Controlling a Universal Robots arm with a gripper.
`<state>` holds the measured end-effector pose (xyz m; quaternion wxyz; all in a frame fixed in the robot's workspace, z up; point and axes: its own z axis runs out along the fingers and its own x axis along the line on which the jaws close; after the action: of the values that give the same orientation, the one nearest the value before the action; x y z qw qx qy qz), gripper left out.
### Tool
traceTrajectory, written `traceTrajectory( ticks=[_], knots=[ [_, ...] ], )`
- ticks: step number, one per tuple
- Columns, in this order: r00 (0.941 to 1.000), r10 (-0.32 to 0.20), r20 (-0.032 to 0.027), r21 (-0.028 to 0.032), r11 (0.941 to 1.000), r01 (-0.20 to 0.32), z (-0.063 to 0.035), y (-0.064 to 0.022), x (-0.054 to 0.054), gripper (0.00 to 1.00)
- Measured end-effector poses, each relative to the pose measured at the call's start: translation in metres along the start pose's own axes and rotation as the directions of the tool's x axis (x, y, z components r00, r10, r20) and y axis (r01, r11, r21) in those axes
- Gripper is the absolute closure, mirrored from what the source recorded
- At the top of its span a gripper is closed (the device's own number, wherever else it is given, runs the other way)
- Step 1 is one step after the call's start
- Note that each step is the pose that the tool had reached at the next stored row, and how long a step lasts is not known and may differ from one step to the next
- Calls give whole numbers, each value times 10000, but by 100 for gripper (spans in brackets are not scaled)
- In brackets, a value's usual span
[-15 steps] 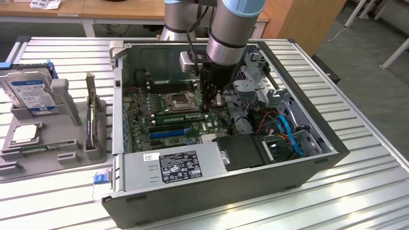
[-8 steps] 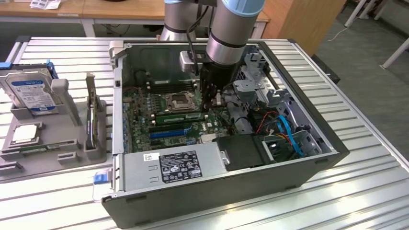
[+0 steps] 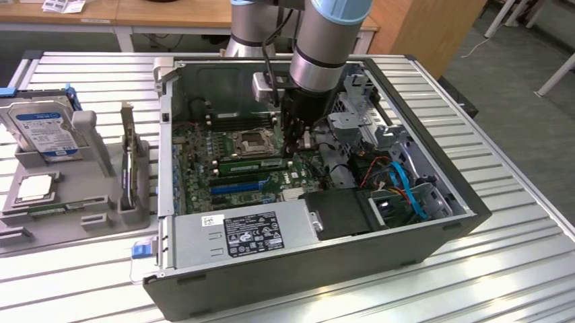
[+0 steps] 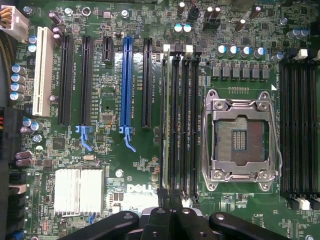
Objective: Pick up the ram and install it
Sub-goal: 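Press down the ram until it locks into place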
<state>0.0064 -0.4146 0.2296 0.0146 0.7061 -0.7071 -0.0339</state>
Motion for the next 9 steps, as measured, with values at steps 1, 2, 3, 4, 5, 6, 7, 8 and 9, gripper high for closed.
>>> traceTrajectory(
  ticks=[1, 2, 3, 4, 5, 6, 7, 8, 9],
  knots=[
    [10000, 0, -1, 0, 10000, 0, 3, 0, 0, 90],
    [10000, 1, 0, 0, 10000, -1, 6, 0, 0, 90],
    [10000, 0, 0, 0, 10000, 0, 8, -1, 0, 90],
    [10000, 0, 0, 0, 10000, 0, 11, -1, 0, 90],
    [10000, 0, -1, 0, 10000, 0, 12, -1, 0, 90],
    [10000, 1, -2, 0, 10000, -1, 13, -1, 0, 90],
    [10000, 1, 1, 0, 10000, -1, 34, -2, 1, 90],
    [10000, 0, 0, 0, 10000, 0, 44, -3, 1, 90],
    [10000, 0, 0, 0, 10000, 0, 44, -3, 1, 90]
  ],
)
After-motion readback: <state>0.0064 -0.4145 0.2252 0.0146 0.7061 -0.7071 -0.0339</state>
